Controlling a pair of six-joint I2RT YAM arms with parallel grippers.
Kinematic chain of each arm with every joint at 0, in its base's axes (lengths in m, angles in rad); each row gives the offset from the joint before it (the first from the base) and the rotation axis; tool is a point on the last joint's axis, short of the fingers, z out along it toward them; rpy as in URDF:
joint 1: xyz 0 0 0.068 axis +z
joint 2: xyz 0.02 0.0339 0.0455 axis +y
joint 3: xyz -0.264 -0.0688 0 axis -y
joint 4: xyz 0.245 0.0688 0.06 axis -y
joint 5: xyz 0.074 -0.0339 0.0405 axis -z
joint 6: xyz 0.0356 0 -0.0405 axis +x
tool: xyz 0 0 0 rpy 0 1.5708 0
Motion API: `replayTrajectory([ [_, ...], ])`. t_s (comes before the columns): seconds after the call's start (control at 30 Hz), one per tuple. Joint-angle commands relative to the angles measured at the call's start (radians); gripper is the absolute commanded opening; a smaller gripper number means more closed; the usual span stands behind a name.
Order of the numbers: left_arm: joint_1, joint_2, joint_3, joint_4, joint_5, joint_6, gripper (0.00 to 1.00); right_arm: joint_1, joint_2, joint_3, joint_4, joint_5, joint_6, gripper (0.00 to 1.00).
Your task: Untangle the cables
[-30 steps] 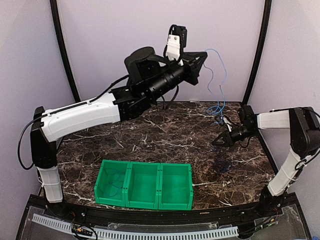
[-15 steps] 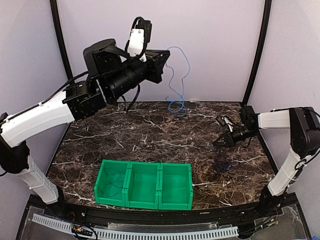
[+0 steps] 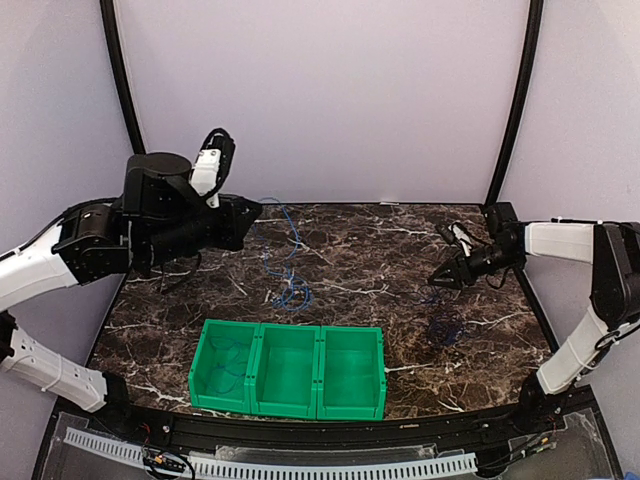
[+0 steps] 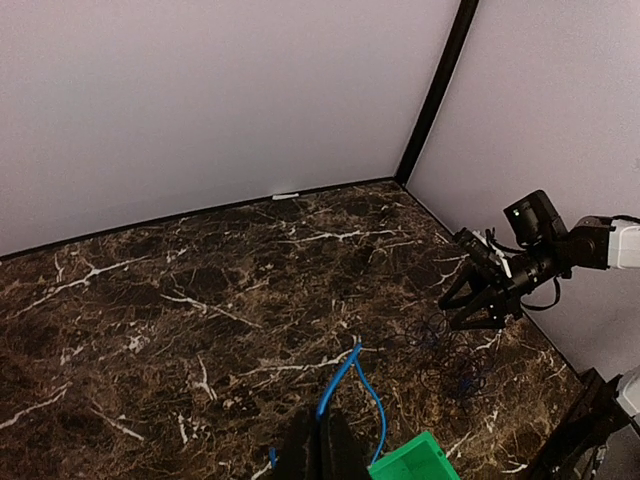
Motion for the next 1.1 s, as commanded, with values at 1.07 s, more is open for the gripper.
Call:
replayTrajectory([
  [1.07,-0.002,-0.378,-0.383,-0.7,-0.108,-0.537,0.0,0.023,-0.01,0.013,-0.008,0.021,-0.032,0.6],
])
